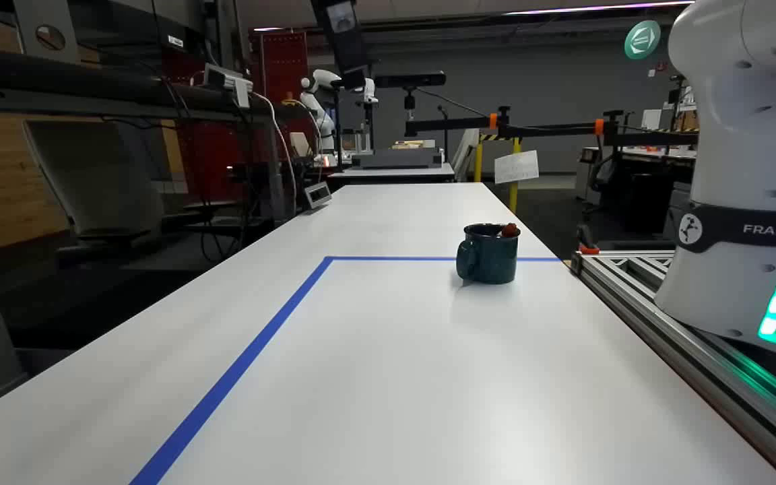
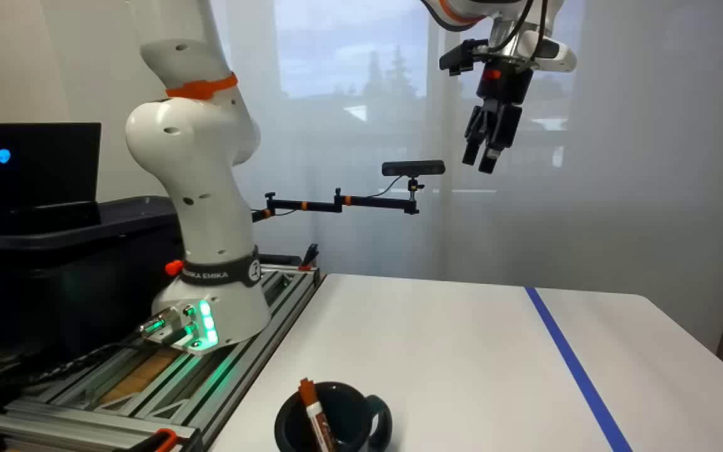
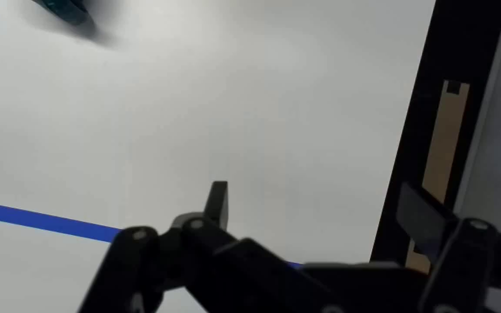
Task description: Remove the red marker from the dark green mug.
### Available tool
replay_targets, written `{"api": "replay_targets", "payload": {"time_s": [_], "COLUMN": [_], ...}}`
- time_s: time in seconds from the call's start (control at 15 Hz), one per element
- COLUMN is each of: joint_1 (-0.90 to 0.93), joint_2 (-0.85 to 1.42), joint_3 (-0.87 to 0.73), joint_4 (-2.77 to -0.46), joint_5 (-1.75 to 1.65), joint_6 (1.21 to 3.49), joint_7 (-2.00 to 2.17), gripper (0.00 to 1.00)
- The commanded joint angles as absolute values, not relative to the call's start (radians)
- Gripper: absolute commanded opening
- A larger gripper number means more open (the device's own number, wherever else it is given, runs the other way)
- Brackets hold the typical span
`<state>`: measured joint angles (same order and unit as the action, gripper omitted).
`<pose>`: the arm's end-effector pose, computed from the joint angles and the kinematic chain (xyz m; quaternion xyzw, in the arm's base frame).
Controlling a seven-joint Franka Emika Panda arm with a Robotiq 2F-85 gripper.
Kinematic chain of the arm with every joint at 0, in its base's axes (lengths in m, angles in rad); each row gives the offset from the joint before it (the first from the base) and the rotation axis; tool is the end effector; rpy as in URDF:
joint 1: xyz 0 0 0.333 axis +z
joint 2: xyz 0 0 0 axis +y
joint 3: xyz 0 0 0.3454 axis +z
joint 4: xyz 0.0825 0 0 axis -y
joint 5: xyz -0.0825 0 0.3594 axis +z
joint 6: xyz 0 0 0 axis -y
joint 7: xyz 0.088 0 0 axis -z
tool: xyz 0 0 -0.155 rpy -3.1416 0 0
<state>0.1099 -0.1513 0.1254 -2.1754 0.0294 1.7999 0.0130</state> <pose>0.4269 0.1076 0.4324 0.9882 0.1036 -0.1121 0.0094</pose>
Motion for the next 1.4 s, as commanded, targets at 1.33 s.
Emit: {"api": "replay_targets", "payload": {"time_s": [1.33], "joint_1": [-0.088], "joint_2": [-0.366], "joint_3": [-0.054], "joint_4": [-2.661], "joint_5": [-0.009], "joint_6": [1.899], "joint_7": [0.171], "gripper": [1.00]}}
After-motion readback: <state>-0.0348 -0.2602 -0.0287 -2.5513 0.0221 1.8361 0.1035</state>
